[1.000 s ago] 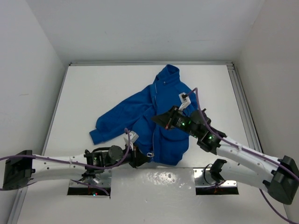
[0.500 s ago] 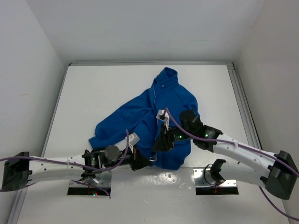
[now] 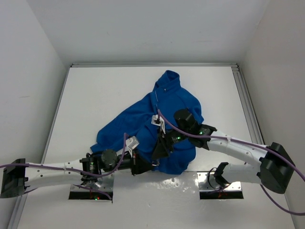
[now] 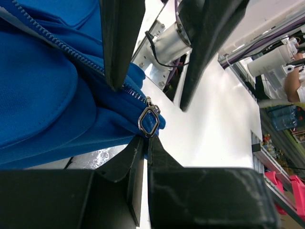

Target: Zip up the jacket

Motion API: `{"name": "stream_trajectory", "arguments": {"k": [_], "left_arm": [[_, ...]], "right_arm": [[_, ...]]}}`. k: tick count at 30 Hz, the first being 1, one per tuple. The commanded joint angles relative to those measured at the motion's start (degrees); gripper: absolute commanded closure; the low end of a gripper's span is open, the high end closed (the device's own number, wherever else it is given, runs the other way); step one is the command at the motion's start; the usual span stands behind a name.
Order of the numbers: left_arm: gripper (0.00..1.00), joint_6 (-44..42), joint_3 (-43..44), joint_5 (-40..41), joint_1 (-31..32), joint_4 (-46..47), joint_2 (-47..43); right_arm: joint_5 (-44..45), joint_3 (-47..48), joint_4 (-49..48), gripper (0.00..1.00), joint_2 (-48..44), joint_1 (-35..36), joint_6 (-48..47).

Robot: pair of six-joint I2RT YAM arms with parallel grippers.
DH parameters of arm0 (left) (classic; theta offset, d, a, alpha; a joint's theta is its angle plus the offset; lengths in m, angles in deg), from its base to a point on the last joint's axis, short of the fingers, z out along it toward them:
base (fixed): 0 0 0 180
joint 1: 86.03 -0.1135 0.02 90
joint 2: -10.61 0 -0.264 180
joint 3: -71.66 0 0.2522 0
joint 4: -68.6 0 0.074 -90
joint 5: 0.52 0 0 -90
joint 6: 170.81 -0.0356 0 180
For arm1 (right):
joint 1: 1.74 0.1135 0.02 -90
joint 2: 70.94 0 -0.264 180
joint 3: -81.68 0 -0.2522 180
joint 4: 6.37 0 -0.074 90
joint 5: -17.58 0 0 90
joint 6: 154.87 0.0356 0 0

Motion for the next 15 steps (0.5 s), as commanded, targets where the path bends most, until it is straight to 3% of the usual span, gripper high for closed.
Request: {"name": "stream_trajectory", "arguments": {"k": [1,15], "left_arm": [[1.0,-0.45,-0.1,-1.81,0.75,2.96,-0.77],[1.0,-0.62,-0.19,-2.16,0.75,4.9,0.81]], "right_arm": [[-4.6,-1.1,-1.9,0.57,0.88,0.07,-0.3],[-5.48,0.04,0.03,0.53,5.71,0.77,-2.14]]}}
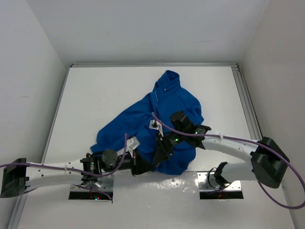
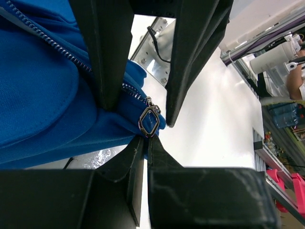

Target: Zip up the jacket

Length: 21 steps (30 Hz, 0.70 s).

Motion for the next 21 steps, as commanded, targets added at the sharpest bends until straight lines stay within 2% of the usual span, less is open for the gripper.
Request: {"name": "stream_trajectory", "arguments": {"k": [1,7,13,19,20,21], "left_arm": [[1.0,-0.62,0.13,-1.88,0.75,4.7,0.33],[1.0,-0.45,-0.39,-0.56,0.75,4.79,0.24],[1.0,-0.45,-0.66,-0.21,0.66,5.49,0.51],[1.0,-0.19,-0.92,0.58,0.49,5.14,0.51],[1.0,-0.01,-1.01,0.67,0.31,4.97,0.42],[1.0,-0.01,-1.1,0.67,0.31,4.97,0.51]], "right_arm": [[-1.7,1.94,-1.33,0.55,1.47,0.91,-1.42],[-1.61,2.21,-1.41,0.68,2.62,2.93,-1.69],[-1.17,2.47,-1.06,0.69,2.97,3.46,-1.86],[-1.43,2.12,-1.68,0.77,3.59,3.99,-1.51],[-1.35,2.12,-1.85,0.8,3.59,4.07,-1.6],[-1.26,2.12,-1.85,0.89,3.67,4.07,-1.6]]}}
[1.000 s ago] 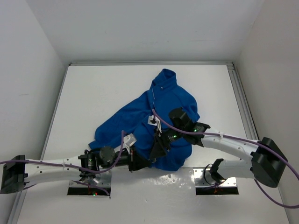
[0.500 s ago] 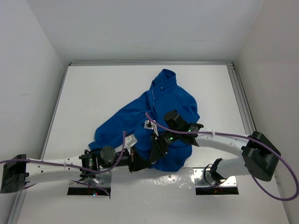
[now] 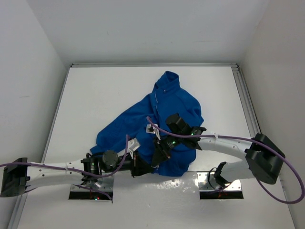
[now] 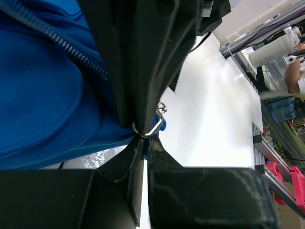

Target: Zip up the jacket

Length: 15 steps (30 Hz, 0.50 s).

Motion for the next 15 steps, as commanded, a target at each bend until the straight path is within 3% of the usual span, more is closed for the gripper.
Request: {"name": "stream_trajectory", "arguments": {"k": [1,4,15], "left_arm": [[1.0,0.01,0.0,1.11,0.12,3.96,-0.1],[1.0,0.1,-0.18,0.84,0.12,4.14,-0.1],[1.0,1.51,-1.85,0.4,0.12,4.4,-1.68]], "right_arm": [[-1.65,2.03,-1.53,0.93,0.09,1.23,-0.4],[-0.16,1.51,-3.28,1.0,-0.61,1.32,0.57],[20.22,-4.91,-17.43,1.0,-8.69,1.15,11.82]]}}
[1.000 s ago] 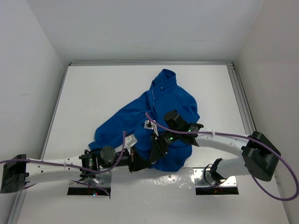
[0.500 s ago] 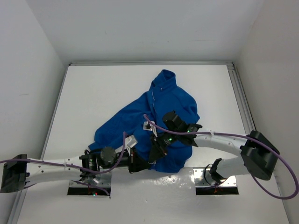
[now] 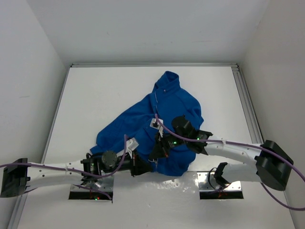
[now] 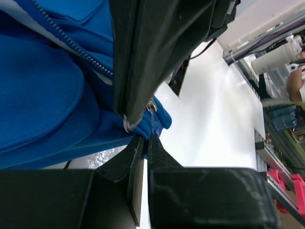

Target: Zip up the jacket

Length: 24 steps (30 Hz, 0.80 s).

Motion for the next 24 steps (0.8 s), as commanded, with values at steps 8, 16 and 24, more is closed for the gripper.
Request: {"name": "stream_trajectory", "arguments": {"k": [8,16,24], "left_arm": [[1.0,0.87,-0.41,-0.69,0.12,2.3,-3.29],[1.0,1.4,-1.28,-1.31,0.12,2.12,-3.55],[1.0,1.75,-1.11,0.19,0.12,1.15,-3.21]], "right_arm": [[26.58,-4.07,-8.26,1.0,-9.93,-0.41,5.88],[44.88,-6.62,-6.85,1.0,-11.26,-1.46,9.31],[33.21,-9.26,-10.02,1.0,-12.93,-1.46,12.56]]}}
